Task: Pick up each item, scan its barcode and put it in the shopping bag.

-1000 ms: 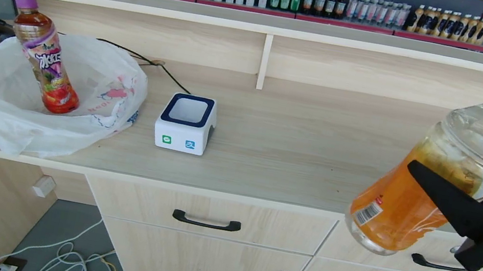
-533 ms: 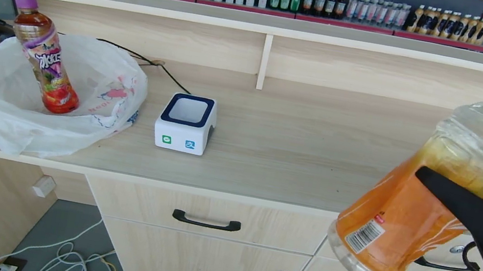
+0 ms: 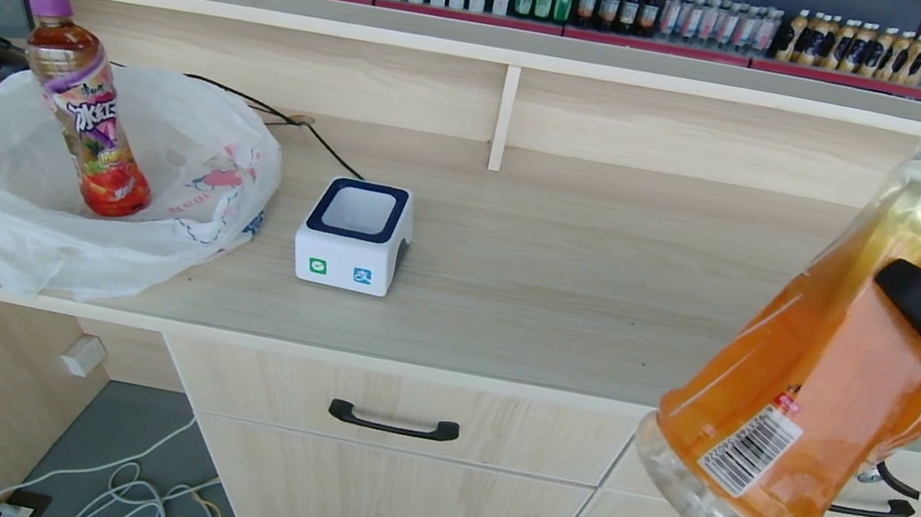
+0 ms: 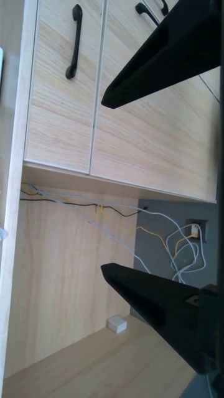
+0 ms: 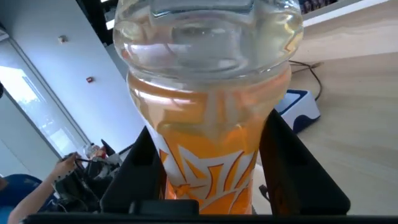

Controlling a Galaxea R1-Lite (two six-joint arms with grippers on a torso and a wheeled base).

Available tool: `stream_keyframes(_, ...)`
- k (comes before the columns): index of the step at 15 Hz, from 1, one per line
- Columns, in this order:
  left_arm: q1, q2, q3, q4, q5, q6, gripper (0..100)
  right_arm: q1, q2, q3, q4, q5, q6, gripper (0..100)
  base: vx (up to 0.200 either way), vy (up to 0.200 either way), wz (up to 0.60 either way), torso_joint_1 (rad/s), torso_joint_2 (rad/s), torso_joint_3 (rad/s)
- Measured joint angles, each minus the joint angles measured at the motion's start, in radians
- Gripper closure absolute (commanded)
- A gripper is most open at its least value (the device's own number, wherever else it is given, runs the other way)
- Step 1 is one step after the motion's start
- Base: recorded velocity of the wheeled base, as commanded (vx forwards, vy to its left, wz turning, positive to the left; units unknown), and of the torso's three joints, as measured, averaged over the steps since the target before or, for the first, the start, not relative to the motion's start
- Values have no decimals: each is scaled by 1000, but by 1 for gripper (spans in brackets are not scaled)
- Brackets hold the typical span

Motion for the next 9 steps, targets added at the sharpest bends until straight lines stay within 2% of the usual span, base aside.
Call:
stream_keyframes(5,0,0,0,0,0,0,0,40,95,-9,-48,-2,34,100,0,0,0,0,0,0)
stream_keyframes(9,0,0,0,0,0,0,0,94,116,-59,-48,-3,153,100,0,0,0,0,0,0)
